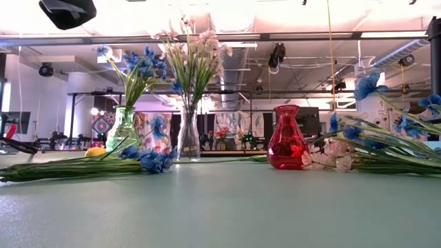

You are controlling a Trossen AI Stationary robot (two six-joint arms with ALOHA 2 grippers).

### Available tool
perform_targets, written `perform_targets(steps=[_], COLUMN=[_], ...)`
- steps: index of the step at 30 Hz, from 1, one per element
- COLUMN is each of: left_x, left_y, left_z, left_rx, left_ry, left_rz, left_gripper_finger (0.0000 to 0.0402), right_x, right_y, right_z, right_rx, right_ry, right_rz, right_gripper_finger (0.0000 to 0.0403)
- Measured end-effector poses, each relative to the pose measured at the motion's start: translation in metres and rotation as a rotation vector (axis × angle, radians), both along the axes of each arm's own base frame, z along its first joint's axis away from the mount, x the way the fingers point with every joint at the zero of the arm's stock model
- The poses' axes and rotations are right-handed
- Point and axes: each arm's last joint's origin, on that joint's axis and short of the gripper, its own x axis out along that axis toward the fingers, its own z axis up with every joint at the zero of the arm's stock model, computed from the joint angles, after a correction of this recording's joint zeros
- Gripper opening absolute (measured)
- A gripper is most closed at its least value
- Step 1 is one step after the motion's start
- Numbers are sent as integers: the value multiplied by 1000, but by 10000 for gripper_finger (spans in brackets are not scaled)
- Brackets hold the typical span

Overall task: Sort flowers into vase by color
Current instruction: Put the top yellow flower into the red vase

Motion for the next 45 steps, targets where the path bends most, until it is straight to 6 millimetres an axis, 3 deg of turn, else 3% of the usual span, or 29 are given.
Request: perform_targets(steps=[7, 14, 20, 27, 31, 35, 39, 45], left_x=[11, 16, 18, 19, 24, 40, 66, 101], left_y=[-9, -13, -12, -12, -12, -12, -6, 30], left_z=[-6, -12, -14, -14, -10, -7, -8, -27], left_rx=[1, 22, 60, 95, 217, 359, 365, 513], left_ry=[-14, 5, -8, -20, -110, -231, -301, -259], left_rz=[-11, -6, 35, 25, 35, 61, -91, -45], left_gripper_finger=[168, 168, 168, 168, 168, 166, 157, 142], right_x=[-15, -5, 20, 47, 58, 57, 47, 29], right_y=[12, 1, -31, -91, -124, -140, -144, -149], right_z=[-16, -14, -12, -6, 1, 14, 31, 51], right_rx=[-65, -258, -366, -477, -470, -484, -504, -527], right_ry=[11, -106, -82, 42, 66, 17, -59, -206], right_rz=[36, 93, 89, 178, 214, 241, 262, 284], right_gripper_finger=[344, 331, 326, 326, 326, 326, 326, 326])
